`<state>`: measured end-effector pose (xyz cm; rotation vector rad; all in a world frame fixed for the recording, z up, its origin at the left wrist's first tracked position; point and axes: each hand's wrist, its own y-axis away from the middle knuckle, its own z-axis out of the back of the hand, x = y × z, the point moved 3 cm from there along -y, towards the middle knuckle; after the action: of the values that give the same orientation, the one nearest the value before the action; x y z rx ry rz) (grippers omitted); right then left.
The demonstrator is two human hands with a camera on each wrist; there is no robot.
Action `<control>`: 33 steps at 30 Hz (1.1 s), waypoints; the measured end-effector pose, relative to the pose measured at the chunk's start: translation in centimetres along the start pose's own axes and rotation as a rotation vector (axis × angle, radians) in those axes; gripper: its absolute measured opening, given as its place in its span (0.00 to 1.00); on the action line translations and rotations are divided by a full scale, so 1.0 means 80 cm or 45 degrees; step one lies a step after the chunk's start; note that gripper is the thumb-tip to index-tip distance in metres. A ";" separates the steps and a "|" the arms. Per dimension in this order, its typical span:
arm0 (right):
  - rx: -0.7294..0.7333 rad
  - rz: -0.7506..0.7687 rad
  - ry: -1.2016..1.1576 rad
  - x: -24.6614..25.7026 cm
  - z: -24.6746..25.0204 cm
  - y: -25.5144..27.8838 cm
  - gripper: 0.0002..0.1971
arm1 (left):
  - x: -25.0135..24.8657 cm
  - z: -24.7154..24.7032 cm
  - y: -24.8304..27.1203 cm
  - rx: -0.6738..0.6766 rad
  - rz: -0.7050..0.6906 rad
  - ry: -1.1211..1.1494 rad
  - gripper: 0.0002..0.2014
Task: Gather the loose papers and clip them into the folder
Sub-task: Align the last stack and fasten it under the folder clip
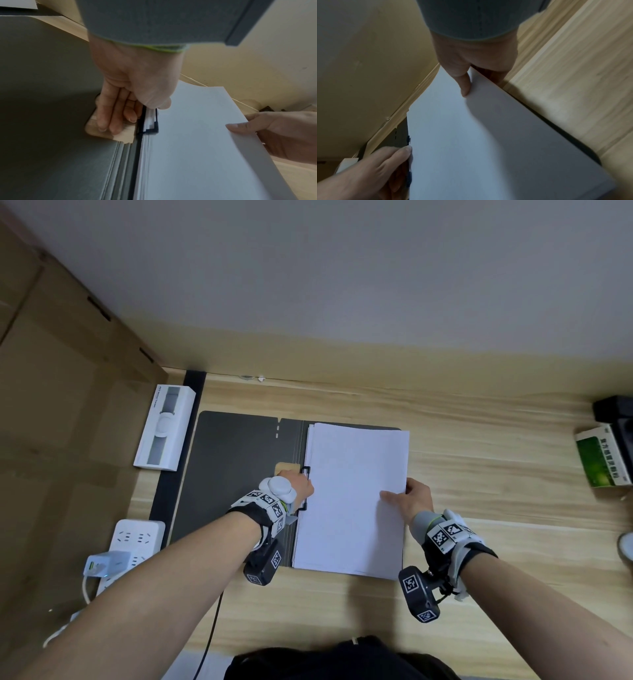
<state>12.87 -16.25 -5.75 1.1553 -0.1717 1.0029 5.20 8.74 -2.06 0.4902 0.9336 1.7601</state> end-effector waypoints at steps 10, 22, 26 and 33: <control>-0.146 -0.022 0.158 -0.006 0.014 -0.006 0.12 | -0.006 -0.004 -0.001 -0.090 0.054 -0.028 0.22; -0.144 -0.102 0.125 -0.017 0.022 -0.010 0.12 | -0.002 -0.007 -0.006 -0.141 0.097 0.036 0.21; -0.177 -0.108 0.164 -0.021 0.030 -0.014 0.13 | -0.009 -0.007 -0.005 -0.124 0.077 -0.012 0.22; -0.146 -0.072 0.089 -0.030 0.043 -0.013 0.14 | -0.012 -0.009 -0.017 -0.101 0.095 0.000 0.21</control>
<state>13.50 -20.48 -6.36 1.0141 -0.1386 0.9697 5.86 7.84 -3.47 0.4792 0.8520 1.8571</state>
